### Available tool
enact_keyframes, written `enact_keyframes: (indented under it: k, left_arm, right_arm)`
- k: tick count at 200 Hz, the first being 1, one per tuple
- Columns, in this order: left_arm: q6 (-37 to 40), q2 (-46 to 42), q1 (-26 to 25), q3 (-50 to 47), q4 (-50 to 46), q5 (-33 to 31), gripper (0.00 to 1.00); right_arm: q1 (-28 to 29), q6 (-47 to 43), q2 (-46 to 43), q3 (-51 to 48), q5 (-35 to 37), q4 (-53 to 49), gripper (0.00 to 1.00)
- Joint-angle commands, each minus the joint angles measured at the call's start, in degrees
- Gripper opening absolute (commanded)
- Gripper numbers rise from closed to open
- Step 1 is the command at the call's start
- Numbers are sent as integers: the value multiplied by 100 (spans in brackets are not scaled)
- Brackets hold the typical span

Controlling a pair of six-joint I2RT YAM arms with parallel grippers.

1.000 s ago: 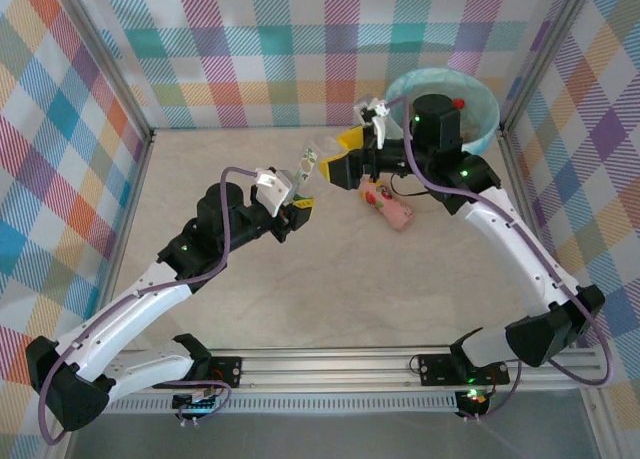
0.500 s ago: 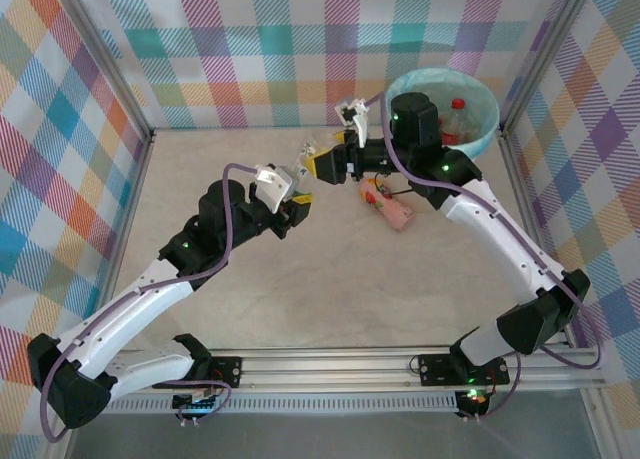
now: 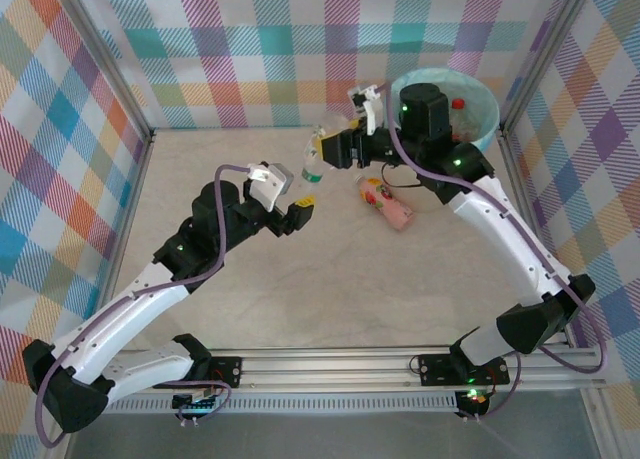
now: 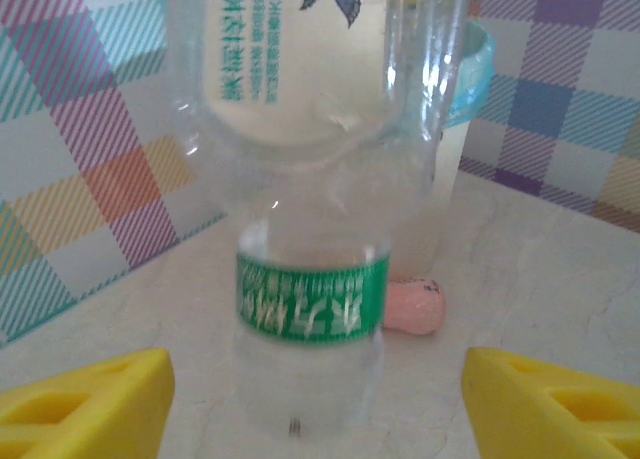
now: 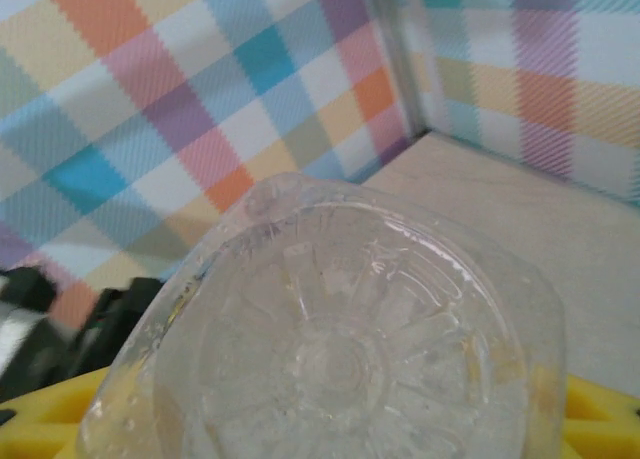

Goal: Put the plastic bottles in the bin

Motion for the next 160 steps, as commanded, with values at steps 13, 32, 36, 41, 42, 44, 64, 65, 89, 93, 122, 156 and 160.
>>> enact_keyframes:
  k: [13, 32, 36, 41, 42, 44, 64, 65, 89, 93, 122, 156, 160]
  left_arm:
    - [15, -346, 27, -22, 59, -233, 82]
    - [50, -427, 27, -64, 7, -294, 83]
    - [48, -435, 27, -80, -3, -300, 83]
    - [55, -446, 27, -88, -15, -309, 83]
    - [53, -452, 27, -89, -15, -311, 83]
    - [57, -452, 27, -96, -27, -318, 83]
    - [52, -493, 27, -124, -60, -372, 83]
    - [52, -493, 27, -125, -60, -374, 83]
    - [54, -542, 31, -160, -85, -410, 84]
    - [59, -542, 27, -156, -93, -419, 84]
    - [61, -581, 40, -173, -146, -484, 84]
    - [1, -643, 35, -186, -174, -499, 85]
    - [7, -645, 35, -186, -180, -499, 85]
  right_arm:
    - [-401, -608, -430, 589, 1833, -485, 46]
    - [-598, -1191, -372, 939, 2786, -696, 45]
    - [-628, -1334, -318, 1031, 2987, -762, 45]
    - [-656, -1502, -241, 1158, 3269, -849, 45]
    - [-659, -1515, -224, 1183, 3324, -867, 45]
    - [-667, -1638, -189, 1235, 3436, -904, 45]
    - [-709, -2498, 180, 1589, 4572, -1090, 45]
    - [-716, -2535, 197, 1601, 4622, -1092, 45]
    - [-809, -3365, 580, 1739, 5466, -1018, 46]
    - [-815, -3498, 634, 1727, 5584, -984, 46]
    - [-882, -4157, 921, 1532, 6301, -705, 46]
    - [-1033, -4129, 1001, 1222, 6350, -630, 49]
    - [-1050, -4121, 1011, 1189, 6350, -626, 49]
